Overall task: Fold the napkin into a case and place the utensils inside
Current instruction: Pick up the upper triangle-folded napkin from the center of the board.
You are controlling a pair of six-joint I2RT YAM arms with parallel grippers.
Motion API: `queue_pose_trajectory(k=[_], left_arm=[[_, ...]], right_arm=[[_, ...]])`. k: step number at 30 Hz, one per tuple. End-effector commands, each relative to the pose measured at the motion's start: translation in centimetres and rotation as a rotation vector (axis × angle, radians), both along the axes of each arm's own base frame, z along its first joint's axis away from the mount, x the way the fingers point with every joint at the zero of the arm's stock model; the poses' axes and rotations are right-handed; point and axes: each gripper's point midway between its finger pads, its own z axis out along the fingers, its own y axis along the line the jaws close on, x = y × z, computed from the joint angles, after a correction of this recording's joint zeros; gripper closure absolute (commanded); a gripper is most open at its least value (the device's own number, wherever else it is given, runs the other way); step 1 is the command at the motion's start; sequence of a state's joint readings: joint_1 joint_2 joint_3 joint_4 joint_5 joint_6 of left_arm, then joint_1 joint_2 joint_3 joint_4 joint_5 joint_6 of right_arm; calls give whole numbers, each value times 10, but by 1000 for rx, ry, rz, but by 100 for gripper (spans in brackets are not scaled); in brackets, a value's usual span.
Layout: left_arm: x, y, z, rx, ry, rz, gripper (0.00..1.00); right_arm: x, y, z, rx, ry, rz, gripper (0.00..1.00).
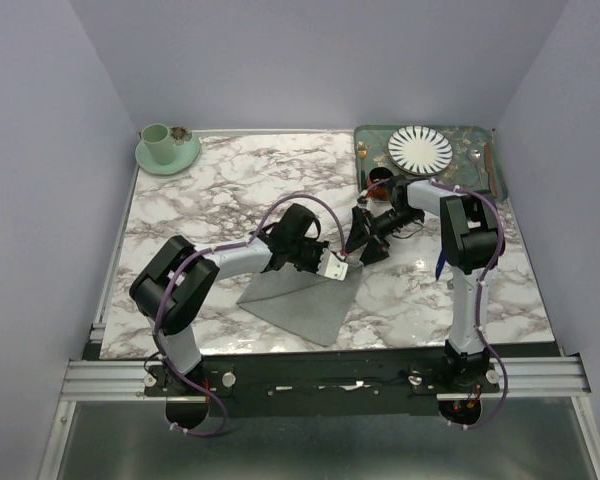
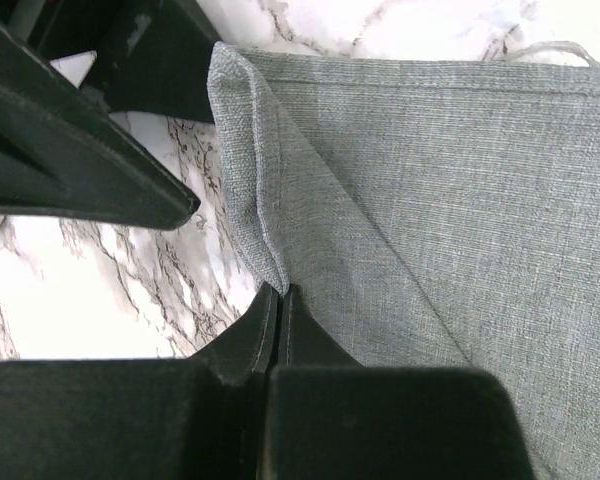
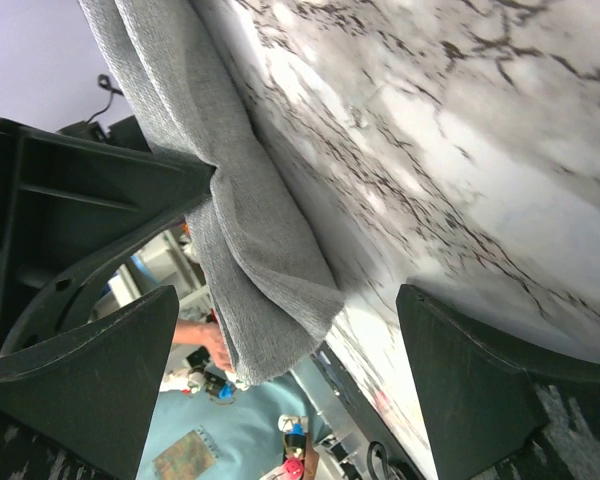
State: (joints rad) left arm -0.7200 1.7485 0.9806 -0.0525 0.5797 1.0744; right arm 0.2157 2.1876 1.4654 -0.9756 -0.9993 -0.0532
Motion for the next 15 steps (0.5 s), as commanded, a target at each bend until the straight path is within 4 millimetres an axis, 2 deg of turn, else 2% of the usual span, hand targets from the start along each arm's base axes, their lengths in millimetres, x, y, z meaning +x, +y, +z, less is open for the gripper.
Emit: queue_pose_trajectory(k=[1, 6, 11, 15], left_arm=[[-4, -4, 15, -80, -78, -70, 100], [-9, -1, 13, -95, -165, -130, 100], [-10, 2, 7, -85, -178, -146, 100], [-10, 1, 6, -86, -163, -145, 100]], right_arm=[[-4, 14, -12, 85, -48, 77, 2], [-15, 19, 0, 145, -48, 96, 6], [-23, 18, 12, 186, -89, 127, 16], [-27, 19, 20, 201, -133, 165, 18]])
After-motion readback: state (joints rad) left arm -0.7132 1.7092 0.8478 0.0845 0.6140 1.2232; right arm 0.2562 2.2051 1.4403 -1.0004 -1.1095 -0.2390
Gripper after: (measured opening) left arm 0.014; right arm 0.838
